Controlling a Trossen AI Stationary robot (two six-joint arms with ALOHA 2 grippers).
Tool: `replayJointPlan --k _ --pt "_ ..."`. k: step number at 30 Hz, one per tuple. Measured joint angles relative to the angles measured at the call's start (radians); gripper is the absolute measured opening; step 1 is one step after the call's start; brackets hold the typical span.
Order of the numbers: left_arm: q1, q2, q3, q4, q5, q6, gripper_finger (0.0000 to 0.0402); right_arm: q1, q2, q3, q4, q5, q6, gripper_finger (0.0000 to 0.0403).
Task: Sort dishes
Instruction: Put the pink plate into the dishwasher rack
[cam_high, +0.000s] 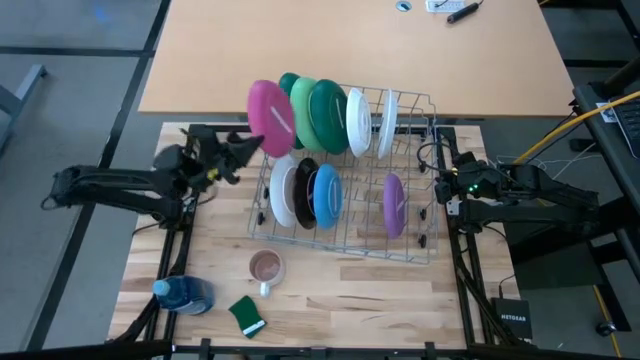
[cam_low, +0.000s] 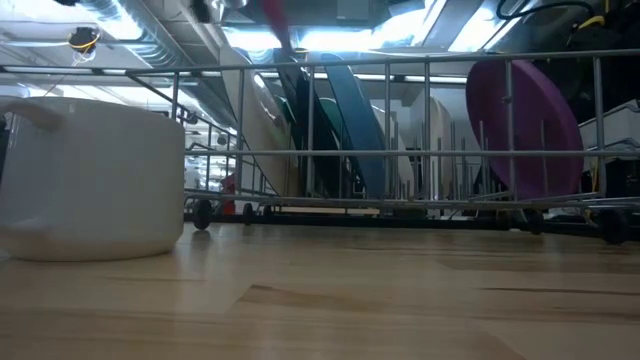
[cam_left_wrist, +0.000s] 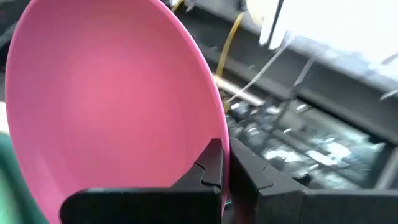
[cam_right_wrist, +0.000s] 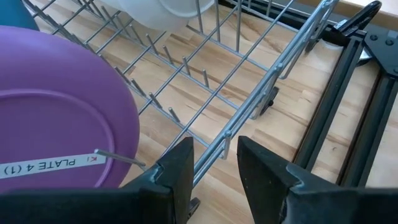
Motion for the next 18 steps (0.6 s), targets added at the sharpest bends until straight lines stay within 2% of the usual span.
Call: replayJointPlan --k 11,15,18 --pt "-0.230 0.453 0.002 0.626 -0.012 -0.043 0.0000 0.000 0.000 0.000 0.000 0.000 0.000 0.0127" --pt "-0.297 0.594 0.066 0.733 -0.025 -0.016 0.0000 0.000 0.000 0.000 0.000 0.000 0.000 0.0127" --pt "-0.330 0.673 0.148 0.733 -0.025 0.009 0.0000 0.000 0.000 0.000 0.001 0.000 0.000 0.0127"
